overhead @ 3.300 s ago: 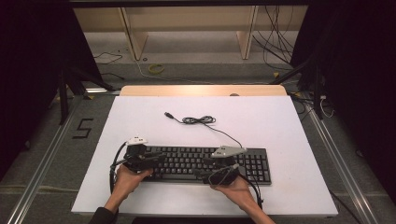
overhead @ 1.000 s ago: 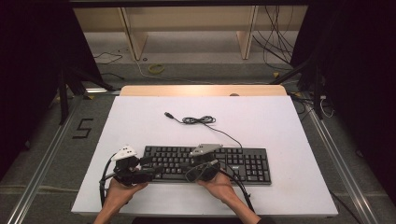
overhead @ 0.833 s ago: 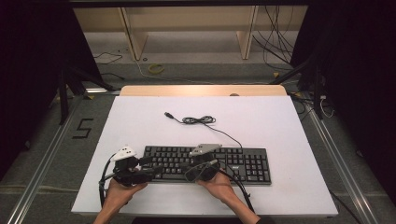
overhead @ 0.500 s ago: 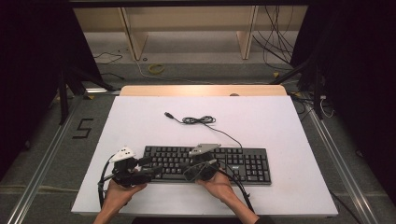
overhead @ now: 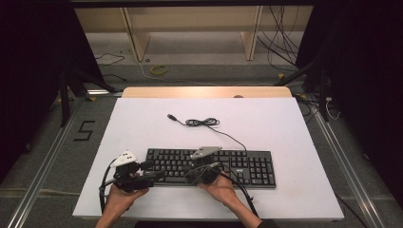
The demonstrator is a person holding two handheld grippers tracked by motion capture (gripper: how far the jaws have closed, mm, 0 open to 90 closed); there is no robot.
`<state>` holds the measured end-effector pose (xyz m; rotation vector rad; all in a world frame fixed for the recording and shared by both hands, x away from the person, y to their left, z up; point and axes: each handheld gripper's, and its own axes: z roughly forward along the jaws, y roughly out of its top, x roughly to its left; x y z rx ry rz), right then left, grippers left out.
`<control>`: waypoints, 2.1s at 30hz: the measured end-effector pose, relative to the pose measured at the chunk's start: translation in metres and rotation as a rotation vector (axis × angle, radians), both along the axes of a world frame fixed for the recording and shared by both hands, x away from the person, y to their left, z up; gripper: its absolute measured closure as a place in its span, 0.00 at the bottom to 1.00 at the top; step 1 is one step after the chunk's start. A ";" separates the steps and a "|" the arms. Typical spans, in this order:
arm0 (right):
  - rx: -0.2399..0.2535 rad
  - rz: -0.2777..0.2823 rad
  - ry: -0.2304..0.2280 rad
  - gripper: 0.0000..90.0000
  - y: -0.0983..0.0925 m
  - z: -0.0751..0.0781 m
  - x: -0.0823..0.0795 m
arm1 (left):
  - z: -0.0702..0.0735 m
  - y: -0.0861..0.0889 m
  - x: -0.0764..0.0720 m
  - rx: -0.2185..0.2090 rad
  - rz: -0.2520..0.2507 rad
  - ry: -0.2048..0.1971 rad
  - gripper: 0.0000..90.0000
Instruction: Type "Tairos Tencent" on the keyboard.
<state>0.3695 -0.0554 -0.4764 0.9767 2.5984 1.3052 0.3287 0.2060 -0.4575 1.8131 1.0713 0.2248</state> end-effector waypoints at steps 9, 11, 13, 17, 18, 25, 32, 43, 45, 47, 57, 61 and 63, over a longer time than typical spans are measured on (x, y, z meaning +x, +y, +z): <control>-0.010 -0.002 0.005 1.00 0.000 -0.001 0.001 | -0.001 0.000 -0.001 -0.003 0.001 -0.001 0.32; -0.013 -0.003 0.004 1.00 0.000 -0.002 0.001 | -0.001 0.000 -0.001 -0.004 0.001 -0.001 0.32; -0.015 -0.004 0.004 1.00 0.000 -0.002 0.001 | -0.001 0.001 -0.001 -0.002 0.000 -0.002 0.32; -0.020 -0.006 0.005 1.00 -0.001 -0.002 0.001 | -0.001 0.001 -0.001 -0.003 0.002 -0.003 0.32; -0.021 -0.005 0.004 1.00 -0.001 -0.002 0.001 | -0.001 0.001 -0.001 -0.004 0.004 -0.003 0.32; -0.028 -0.009 0.007 1.00 -0.002 -0.002 0.000 | -0.001 0.002 -0.001 -0.008 0.007 -0.006 0.32; -0.038 -0.009 0.010 1.00 -0.002 -0.004 0.000 | 0.000 0.002 -0.001 -0.009 0.006 -0.009 0.32; -0.050 -0.021 0.004 1.00 -0.002 -0.007 -0.001 | 0.000 0.002 -0.001 -0.010 0.008 -0.008 0.32; -0.051 -0.020 0.004 1.00 -0.003 -0.007 -0.001 | -0.001 0.002 -0.001 -0.012 0.010 -0.008 0.32; -0.049 -0.021 0.008 1.00 -0.003 -0.007 -0.001 | -0.001 0.003 -0.001 -0.013 0.011 -0.008 0.32; -0.006 -0.037 0.003 0.99 -0.008 -0.001 0.000 | 0.000 0.003 -0.001 -0.011 0.014 -0.010 0.32; 0.004 -0.038 0.003 0.97 -0.010 0.001 0.000 | -0.001 0.003 0.000 -0.010 0.015 -0.010 0.32; 0.008 -0.037 0.000 0.96 -0.010 0.001 0.000 | -0.001 0.003 0.000 -0.010 0.017 -0.010 0.32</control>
